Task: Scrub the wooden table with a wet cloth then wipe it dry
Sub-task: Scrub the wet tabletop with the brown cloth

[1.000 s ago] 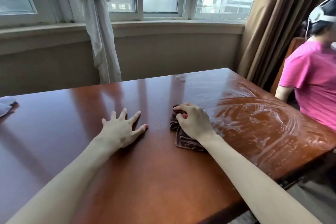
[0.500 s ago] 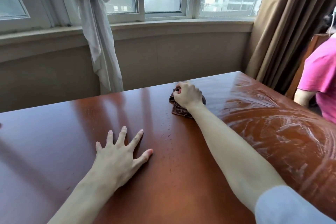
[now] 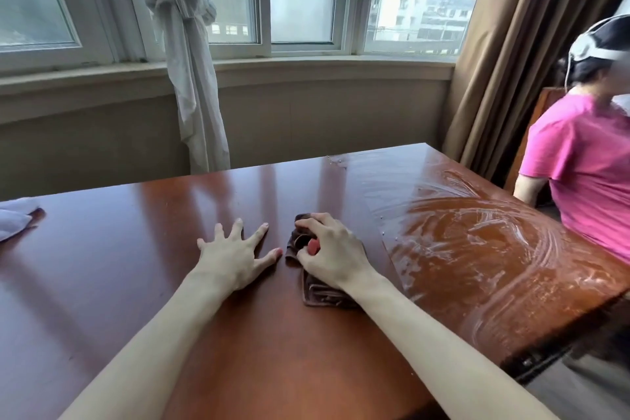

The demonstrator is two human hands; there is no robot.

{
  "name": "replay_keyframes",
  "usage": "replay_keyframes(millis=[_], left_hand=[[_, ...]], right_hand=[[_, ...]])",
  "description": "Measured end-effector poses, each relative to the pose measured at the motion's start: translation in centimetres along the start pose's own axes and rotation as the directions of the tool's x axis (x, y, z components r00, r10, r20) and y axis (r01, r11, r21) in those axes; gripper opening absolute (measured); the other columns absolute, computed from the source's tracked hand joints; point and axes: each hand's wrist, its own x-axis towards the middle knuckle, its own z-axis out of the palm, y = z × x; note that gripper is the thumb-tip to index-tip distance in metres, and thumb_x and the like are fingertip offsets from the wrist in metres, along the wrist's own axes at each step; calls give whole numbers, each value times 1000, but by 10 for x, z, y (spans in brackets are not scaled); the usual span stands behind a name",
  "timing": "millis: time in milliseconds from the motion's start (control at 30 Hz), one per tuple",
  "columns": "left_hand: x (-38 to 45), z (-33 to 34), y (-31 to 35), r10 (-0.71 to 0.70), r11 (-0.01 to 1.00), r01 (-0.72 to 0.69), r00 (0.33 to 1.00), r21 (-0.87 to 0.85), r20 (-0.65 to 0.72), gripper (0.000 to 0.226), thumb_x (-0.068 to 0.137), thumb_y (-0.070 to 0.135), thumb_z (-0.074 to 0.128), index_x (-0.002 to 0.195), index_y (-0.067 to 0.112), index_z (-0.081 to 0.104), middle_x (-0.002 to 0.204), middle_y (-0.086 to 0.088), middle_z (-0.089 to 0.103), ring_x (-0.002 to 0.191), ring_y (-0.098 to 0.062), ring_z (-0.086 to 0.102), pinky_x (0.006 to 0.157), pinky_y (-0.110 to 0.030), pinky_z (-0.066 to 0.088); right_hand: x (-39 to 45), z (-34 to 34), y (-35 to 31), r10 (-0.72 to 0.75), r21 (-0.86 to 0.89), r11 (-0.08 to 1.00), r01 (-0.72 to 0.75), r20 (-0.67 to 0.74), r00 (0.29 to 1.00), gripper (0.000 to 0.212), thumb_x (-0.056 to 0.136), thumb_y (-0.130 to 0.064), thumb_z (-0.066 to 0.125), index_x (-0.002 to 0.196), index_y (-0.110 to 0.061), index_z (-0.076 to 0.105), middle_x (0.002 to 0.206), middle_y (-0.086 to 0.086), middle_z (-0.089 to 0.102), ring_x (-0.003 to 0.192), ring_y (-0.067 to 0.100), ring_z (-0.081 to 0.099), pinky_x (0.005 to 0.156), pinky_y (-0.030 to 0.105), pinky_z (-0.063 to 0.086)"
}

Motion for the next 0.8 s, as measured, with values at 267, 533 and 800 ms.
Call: replay_keyframes(millis=[267, 533, 800], left_hand=[[2, 5, -3, 7, 1000, -6, 1000, 20, -3, 79, 86, 85, 12, 156, 52, -2, 168, -4, 4, 151, -40, 10, 115, -64, 23], [8, 10, -4, 36, 994, -35, 999, 99, -8, 98, 61, 89, -24, 151, 52, -22, 168, -4, -7, 153, -39, 3, 118, -59, 21], [13, 11, -1, 19, 987, -24, 999, 161, 30, 92, 59, 81, -25, 146, 51, -34, 168, -5, -12, 153, -39, 0, 118, -60, 22]], right_hand=[[40, 6, 2, -15, 24, 1000, 14, 38, 999, 45, 85, -32, 54, 128, -39, 64, 132, -12, 61, 119, 21, 60, 96, 39, 50], [214, 29, 62, 185, -55, 981, -188, -60, 981, 39, 92, -25, 50, 126, -31, 68, 129, 6, 60, 116, 34, 58, 95, 39, 46], [246, 36, 74, 207, -43, 976, -212, -96, 974, 34, 91, -24, 51, 119, -30, 71, 121, 4, 61, 112, 32, 58, 88, 38, 46]])
